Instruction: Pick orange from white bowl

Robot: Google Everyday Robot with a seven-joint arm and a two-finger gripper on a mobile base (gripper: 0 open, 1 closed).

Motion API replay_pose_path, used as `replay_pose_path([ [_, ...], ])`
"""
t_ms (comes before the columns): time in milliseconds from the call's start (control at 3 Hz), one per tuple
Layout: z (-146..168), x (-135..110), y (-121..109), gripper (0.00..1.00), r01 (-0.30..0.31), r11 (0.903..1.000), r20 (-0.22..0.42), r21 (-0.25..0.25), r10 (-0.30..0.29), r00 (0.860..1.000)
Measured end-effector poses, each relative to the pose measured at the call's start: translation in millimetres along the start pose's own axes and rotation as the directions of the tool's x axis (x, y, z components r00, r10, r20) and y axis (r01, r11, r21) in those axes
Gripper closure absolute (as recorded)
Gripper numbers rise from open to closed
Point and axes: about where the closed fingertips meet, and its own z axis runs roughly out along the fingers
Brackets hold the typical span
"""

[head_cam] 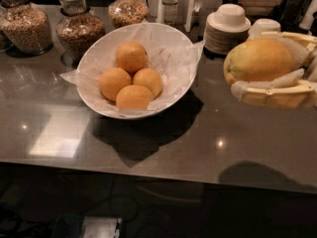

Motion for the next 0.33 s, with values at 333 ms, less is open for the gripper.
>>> replay_pose_path([
  [333,0.0,0.0,0.0,1.0,0.0,1.0,0.0,0.0,0.0,1.0],
])
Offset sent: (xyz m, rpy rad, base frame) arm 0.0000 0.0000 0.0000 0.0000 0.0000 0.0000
